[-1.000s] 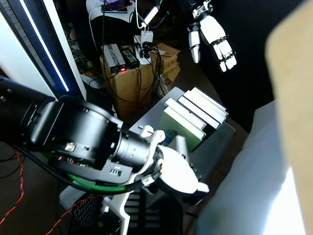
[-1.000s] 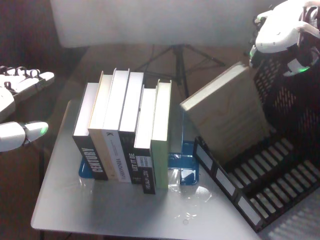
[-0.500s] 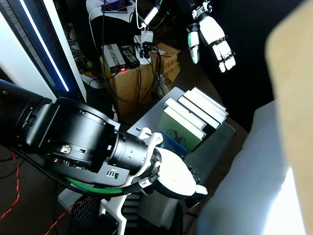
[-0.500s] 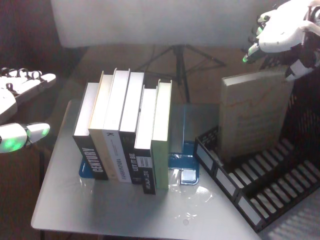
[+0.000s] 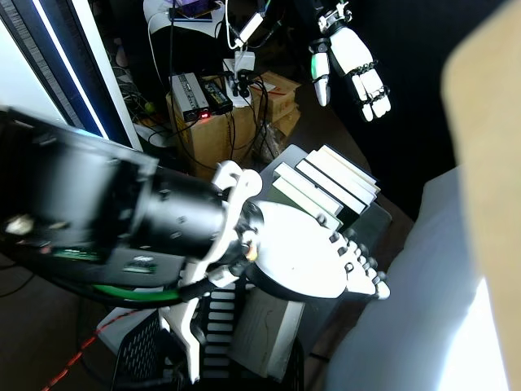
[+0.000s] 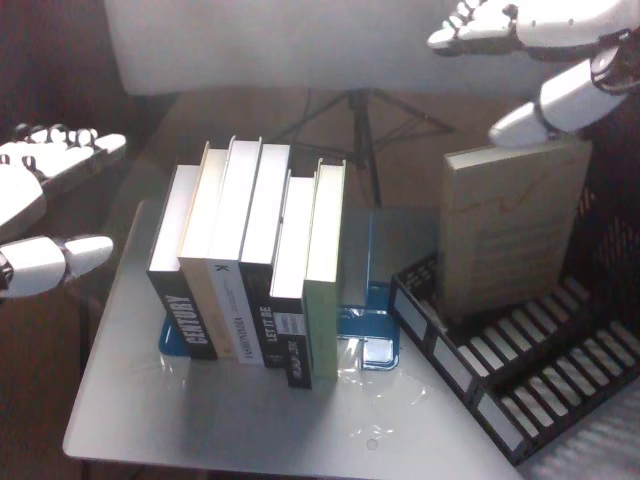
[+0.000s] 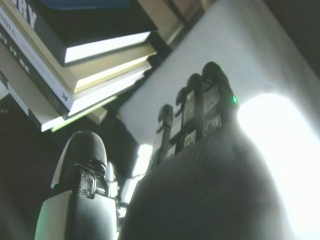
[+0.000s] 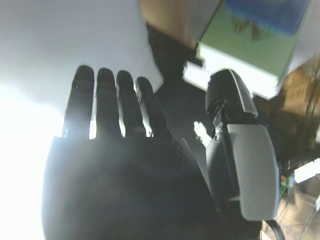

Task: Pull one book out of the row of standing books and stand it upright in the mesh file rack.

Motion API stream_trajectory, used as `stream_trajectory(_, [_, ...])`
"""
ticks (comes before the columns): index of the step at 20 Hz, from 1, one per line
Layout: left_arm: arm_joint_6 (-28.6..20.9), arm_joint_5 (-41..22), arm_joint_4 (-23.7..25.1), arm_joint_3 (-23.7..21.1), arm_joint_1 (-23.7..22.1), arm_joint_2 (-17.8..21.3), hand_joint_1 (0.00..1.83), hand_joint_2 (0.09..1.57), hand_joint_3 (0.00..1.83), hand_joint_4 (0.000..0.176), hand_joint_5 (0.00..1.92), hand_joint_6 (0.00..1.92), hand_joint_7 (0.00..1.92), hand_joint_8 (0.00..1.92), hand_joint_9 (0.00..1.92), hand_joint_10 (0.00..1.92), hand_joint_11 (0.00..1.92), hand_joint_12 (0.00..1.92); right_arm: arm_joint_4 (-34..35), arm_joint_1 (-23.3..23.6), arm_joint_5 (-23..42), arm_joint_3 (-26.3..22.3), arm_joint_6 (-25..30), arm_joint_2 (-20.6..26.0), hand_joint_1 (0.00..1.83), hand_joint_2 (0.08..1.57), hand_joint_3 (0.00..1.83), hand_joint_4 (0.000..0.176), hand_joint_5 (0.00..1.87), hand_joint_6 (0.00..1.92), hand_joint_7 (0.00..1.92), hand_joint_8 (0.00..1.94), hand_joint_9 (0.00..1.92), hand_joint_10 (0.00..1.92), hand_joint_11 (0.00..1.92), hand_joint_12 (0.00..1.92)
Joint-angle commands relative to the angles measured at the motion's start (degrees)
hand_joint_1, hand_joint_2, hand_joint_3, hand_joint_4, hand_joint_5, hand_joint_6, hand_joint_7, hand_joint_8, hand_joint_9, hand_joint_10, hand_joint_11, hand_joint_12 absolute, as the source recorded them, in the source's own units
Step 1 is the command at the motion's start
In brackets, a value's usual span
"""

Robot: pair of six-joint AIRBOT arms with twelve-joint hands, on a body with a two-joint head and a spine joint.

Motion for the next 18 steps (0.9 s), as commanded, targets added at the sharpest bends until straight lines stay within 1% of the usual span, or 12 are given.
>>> stream_trajectory(1, [-0.5,-8.0,-0.1,0.0,-0.7,0.2,0.38,1.34,0.00,0.116,0.00,0.00,0.00,0.00,0.00,0.00,0.00,0.00,8.5,0.5,0.6,0.1,-4.8,1.0,0.20,1.27,0.02,0.028,0.00,0.00,0.00,0.00,0.00,0.00,0.00,0.00])
stream_trajectory(2, [-0.9,-8.4,0.9,-0.1,-1.4,0.2,0.38,1.34,0.00,0.108,0.00,0.00,0.00,0.00,0.00,0.00,0.00,0.00,16.0,-0.1,2.3,-0.5,-9.9,1.7,0.21,1.29,0.02,0.044,0.00,0.00,0.00,0.00,0.00,0.00,0.01,0.00])
stream_trajectory(3, [-1.4,-8.6,1.9,-0.2,-2.1,0.2,0.34,1.33,0.00,0.120,0.00,0.00,0.00,0.00,0.00,0.00,0.00,0.00,20.3,-0.5,3.6,-1.2,-12.0,2.5,0.26,1.29,0.02,0.075,0.00,0.00,0.00,0.00,0.00,0.00,0.00,0.00])
stream_trajectory(7, [-3.2,-9.2,7.3,-0.8,-5.9,-0.1,0.35,1.33,0.00,0.127,0.00,0.00,0.00,0.00,0.00,0.00,0.00,0.00,36.6,-3.6,8.1,-6.7,-22.8,7.8,0.27,1.28,0.01,0.072,0.00,0.00,0.00,0.00,0.00,0.00,0.00,0.00])
stream_trajectory(8, [-4.1,-8.8,9.4,-0.9,-7.2,-0.3,0.37,1.34,0.00,0.128,0.00,0.00,0.00,0.00,0.00,0.00,0.00,0.00,43.1,-5.3,9.8,-8.5,-27.9,9.5,0.29,1.29,0.01,0.048,0.00,0.00,0.00,0.00,0.00,0.00,0.00,0.00])
stream_trajectory(11, [-5.5,-8.9,13.6,-1.4,-9.2,-0.5,0.25,1.32,0.00,0.112,0.00,0.00,0.00,0.00,0.00,0.00,0.01,0.01,58.7,-10.5,14.9,-12.5,-38.7,12.6,0.15,1.32,0.02,0.071,0.00,0.00,0.00,0.00,0.00,0.00,0.00,0.00])
stream_trajectory(12, [-6.3,-9.0,14.9,-1.5,-9.8,-0.8,0.24,1.33,0.00,0.103,0.00,0.00,0.00,0.00,0.00,0.00,0.00,0.00,63.7,-13.0,17.6,-13.6,-41.7,13.4,0.08,1.33,0.02,0.044,0.00,0.00,0.00,0.00,0.00,0.00,0.00,0.00])
stream_trajectory(13, [-6.8,-9.1,15.8,-1.5,-10.3,-1.0,0.25,1.33,0.00,0.107,0.00,0.00,0.00,0.00,0.00,0.00,0.00,0.00,66.5,-14.8,19.1,-14.2,-43.2,13.8,0.08,1.33,0.02,0.038,0.00,0.00,0.00,0.00,0.00,0.00,0.00,0.00])
stream_trajectory(14, [-7.1,-9.1,16.9,-1.6,-10.8,-1.1,0.25,1.32,0.00,0.090,0.00,0.00,0.00,0.00,0.00,0.00,0.00,0.00,70.1,-16.8,21.3,-15.0,-45.1,14.2,0.08,1.33,0.01,0.036,0.00,0.00,0.00,0.00,0.00,0.00,0.00,0.00])
stream_trajectory(16, [-7.5,-9.0,18.9,-1.9,-12.0,-1.2,0.23,1.31,0.00,0.080,0.00,0.00,0.00,0.00,0.00,0.00,0.00,0.00,76.4,-20.8,25.5,-17.0,-49.1,15.1,0.12,1.33,0.01,0.029,0.00,0.00,0.00,0.00,0.00,0.00,0.00,0.00])
stream_trajectory(17, [-7.7,-8.9,19.3,-1.9,-12.2,-1.3,0.26,1.32,0.00,0.088,0.00,0.00,0.00,0.00,0.00,0.00,0.00,0.00,78.4,-22.1,27.1,-17.5,-50.3,15.1,0.12,1.32,0.00,0.028,0.00,0.00,0.00,0.00,0.00,0.00,0.00,0.00])
stream_trajectory(18, [-7.9,-8.8,19.6,-1.8,-12.2,-1.4,0.34,1.32,0.00,0.069,0.00,0.00,0.00,0.00,0.00,0.00,0.00,0.00,80.1,-23.5,28.6,-17.8,-51.0,15.1,0.17,1.29,0.00,0.013,0.00,0.00,0.00,0.00,0.00,0.00,0.00,0.00])
